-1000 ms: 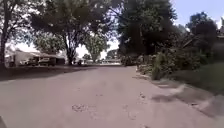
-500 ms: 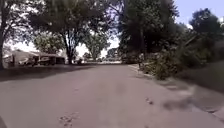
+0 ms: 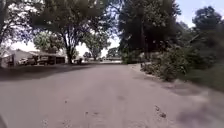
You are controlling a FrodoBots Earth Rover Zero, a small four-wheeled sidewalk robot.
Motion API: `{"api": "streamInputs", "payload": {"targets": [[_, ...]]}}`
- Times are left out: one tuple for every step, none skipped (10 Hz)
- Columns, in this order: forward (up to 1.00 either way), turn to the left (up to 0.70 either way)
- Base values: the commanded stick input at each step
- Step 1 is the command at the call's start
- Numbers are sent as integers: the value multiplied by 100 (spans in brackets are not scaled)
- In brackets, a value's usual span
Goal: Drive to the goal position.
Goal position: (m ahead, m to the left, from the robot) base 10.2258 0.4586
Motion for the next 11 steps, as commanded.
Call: {"api": "streamInputs", "payload": {"targets": [[70, 0], [70, 0], [70, 0], [70, 0], [70, 0], [70, 0], [70, 0], [70, 0], [70, 0], [70, 0], [70, 0]]}}
